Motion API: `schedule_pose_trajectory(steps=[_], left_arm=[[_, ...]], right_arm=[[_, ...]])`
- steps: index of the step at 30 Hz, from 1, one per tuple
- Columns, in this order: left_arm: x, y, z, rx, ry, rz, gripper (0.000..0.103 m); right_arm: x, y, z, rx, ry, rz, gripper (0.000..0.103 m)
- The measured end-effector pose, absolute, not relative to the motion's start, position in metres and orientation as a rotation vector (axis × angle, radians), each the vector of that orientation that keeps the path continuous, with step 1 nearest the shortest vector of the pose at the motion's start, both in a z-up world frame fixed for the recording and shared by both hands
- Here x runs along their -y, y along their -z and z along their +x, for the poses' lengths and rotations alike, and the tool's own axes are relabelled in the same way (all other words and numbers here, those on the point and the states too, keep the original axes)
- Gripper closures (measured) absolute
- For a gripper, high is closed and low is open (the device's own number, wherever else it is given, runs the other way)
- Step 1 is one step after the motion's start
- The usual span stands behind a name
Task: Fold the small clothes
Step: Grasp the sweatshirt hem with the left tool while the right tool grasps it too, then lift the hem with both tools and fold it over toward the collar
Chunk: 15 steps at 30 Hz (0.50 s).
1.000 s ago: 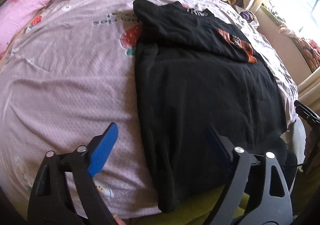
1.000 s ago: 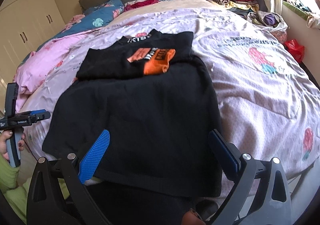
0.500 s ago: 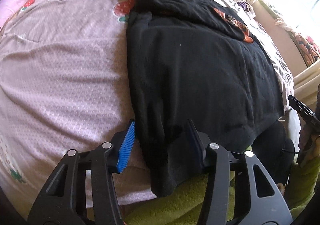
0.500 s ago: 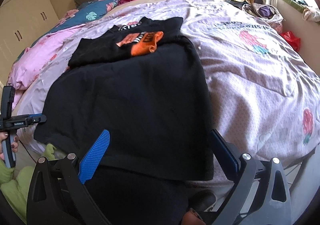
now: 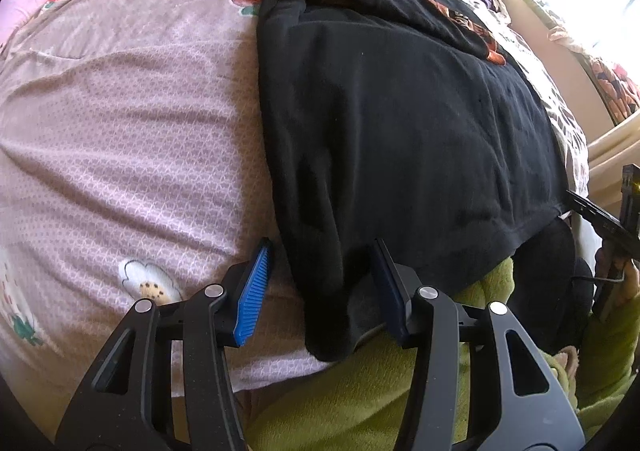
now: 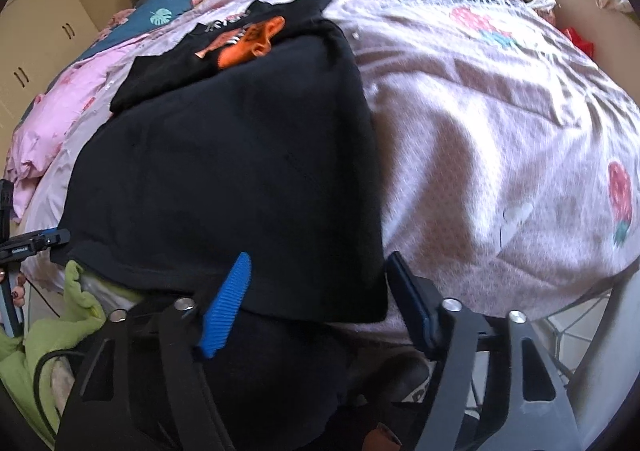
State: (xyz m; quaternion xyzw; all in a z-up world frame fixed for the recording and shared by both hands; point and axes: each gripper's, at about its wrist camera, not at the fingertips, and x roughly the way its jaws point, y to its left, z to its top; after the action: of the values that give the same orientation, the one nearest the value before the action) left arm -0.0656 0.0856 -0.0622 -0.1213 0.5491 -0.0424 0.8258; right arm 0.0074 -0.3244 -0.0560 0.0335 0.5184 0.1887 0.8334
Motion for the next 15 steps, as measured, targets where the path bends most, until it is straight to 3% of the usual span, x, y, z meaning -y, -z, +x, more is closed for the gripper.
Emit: schedule_pose_trajectory(steps=[3,5,8,13,15], left_arm=[[-0.086,0.064,-0.066,-1.167,0.089,-0.260,0.061],[-0.085,0.065,-0.065,-1.168,0.086,-0.256,0.061],[-0.085,0.067,-0.064,-1.164,0.087,-0.257,0.061],[-0.085,0.068,-0.062,-1.165,0.088,-0.255,0.063],[-0.082,0.066,-0.063,-1.159,0.084,-0.223,0.074]], right_arm=[[0.331,0.064,0.011,-1.122,-0.400,0.116,0.053],[0.335,0.067,0.011,-1.129,-0.401,0.138,0.080],[0.335,0.052,0.004,-1.081,-0.435,0.123,0.094],[0.340,0.004,-0.009,-0.916,-0.526,0.163,0.095],[0.342,-0.010,-0.010,-0.870,-0.536,0.177,0.095]])
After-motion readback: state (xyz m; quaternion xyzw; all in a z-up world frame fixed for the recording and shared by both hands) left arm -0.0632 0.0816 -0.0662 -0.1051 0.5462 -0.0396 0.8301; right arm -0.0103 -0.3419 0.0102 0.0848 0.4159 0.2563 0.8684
